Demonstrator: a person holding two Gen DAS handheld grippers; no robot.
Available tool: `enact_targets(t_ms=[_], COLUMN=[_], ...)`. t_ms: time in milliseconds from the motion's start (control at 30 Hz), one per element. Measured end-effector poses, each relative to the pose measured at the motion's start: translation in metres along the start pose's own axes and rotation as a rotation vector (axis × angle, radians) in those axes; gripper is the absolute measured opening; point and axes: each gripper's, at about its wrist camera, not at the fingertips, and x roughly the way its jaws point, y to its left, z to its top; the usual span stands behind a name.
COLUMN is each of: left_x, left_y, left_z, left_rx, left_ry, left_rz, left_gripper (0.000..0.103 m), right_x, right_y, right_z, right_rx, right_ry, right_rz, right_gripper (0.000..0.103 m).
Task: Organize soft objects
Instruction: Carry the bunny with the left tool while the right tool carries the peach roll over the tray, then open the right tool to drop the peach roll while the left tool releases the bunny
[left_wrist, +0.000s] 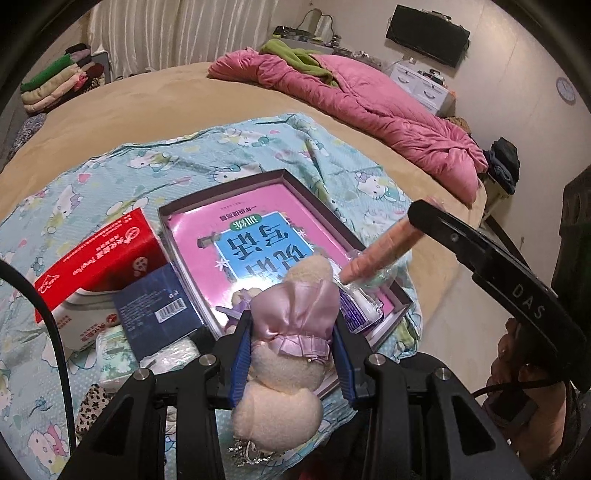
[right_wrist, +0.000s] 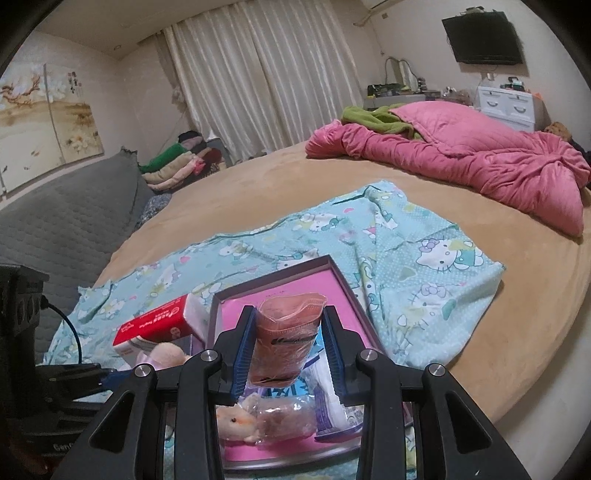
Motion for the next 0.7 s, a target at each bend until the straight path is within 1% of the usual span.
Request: enact_targets(t_ms=[433, 700], left_x=[0.024, 0.036], left_y=[-0.006, -0.005], left_z=[-0.004, -0.008], left_rx=[0.027, 0.037], left_ry=[0.061, 0.083], left_rz=[0.011, 0.016], left_gripper=[0.04, 0.04], right_x=[0.021, 0.033], right_y=[-0.01, -0.013], right_z=[-0.004, -0.008], right_rx=[0.05, 0.072], right_ry=[0.024, 0.048], right_rz=[-0.001, 0.006], right_gripper=[0.037, 0.037])
